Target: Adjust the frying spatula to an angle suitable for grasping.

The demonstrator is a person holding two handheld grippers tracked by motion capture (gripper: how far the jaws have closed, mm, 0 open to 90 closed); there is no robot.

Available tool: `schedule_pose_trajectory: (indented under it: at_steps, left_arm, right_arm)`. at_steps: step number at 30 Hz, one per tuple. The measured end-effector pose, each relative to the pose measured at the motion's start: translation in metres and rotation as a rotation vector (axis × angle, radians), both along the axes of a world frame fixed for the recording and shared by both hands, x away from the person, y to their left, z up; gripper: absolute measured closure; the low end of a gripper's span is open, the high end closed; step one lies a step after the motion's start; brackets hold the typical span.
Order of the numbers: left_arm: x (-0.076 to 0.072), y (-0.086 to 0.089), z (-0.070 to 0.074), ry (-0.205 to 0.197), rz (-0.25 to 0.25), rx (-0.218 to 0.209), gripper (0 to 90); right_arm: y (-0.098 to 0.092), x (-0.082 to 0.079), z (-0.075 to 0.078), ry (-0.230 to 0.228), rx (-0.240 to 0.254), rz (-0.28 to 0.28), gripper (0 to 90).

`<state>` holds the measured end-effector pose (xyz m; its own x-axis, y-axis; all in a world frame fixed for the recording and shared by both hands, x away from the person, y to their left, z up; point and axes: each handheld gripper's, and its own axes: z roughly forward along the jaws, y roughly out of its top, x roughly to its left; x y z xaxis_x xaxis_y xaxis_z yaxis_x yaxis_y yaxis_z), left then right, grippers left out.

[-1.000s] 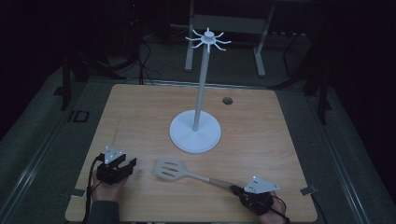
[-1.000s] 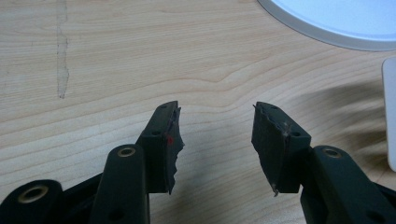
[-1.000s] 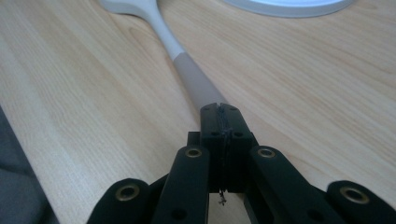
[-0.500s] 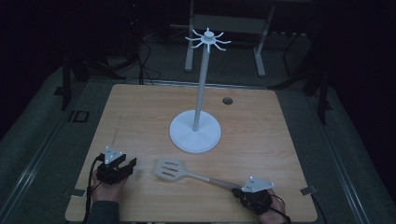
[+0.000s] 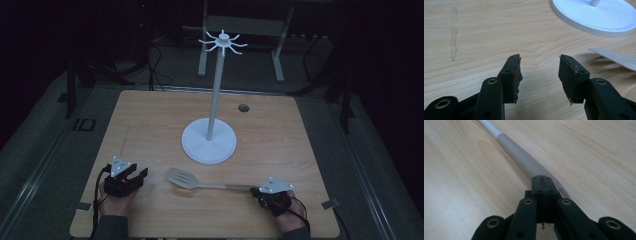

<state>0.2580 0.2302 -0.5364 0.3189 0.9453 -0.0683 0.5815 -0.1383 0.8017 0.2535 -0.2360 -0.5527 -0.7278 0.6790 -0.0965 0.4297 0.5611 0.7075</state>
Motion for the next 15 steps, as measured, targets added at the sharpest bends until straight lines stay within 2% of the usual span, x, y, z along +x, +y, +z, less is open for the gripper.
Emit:
schedule_pose_trajectory:
  at_steps: [5, 6, 7, 11, 13, 15]
  left_arm:
    - [-0.001, -0.003, 0.003, -0.01, -0.011, -0.005, 52.1]
    - [-0.002, -0.005, 0.007, -0.025, -0.022, -0.017, 52.1]
    - [-0.003, -0.007, 0.01, -0.032, -0.03, -0.02, 52.2]
    - [-0.003, -0.013, 0.016, -0.044, -0.062, -0.016, 52.3]
    - [-0.002, -0.02, 0.021, -0.052, -0.088, -0.013, 52.4]
    - [-0.001, -0.025, 0.025, -0.05, -0.113, -0.013, 53.3]
  right_arm:
    - [0.003, 0.012, 0.0, -0.029, -0.033, -0.012, 90.0]
    - [0.003, 0.012, 0.0, -0.029, -0.033, -0.012, 90.0]
    - [0.004, 0.021, -0.001, -0.035, -0.031, -0.024, 90.0]
    - [0.006, 0.031, -0.002, -0.044, -0.032, -0.036, 90.0]
    - [0.005, 0.043, -0.004, -0.044, 0.004, -0.052, 90.0]
    - [0.006, 0.052, -0.005, -0.046, 0.013, -0.069, 90.0]
